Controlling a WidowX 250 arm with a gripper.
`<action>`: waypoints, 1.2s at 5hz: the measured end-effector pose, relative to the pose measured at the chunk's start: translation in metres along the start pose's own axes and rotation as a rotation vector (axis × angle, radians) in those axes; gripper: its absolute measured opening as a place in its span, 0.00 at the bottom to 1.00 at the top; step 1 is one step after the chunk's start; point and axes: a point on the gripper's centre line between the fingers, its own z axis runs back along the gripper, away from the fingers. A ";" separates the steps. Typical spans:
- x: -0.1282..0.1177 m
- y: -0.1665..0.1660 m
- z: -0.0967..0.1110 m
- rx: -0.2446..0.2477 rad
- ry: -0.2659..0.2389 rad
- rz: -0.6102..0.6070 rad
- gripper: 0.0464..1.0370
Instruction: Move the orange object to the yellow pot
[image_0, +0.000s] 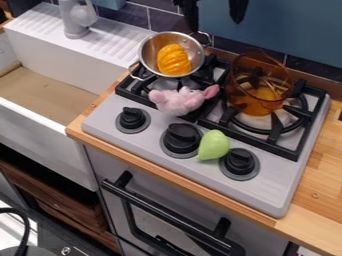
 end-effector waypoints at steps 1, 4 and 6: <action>-0.003 0.002 -0.015 0.026 0.030 -0.005 0.96; 0.048 0.037 -0.027 -0.038 -0.014 0.004 0.96; 0.065 0.054 -0.038 -0.026 -0.060 0.021 0.96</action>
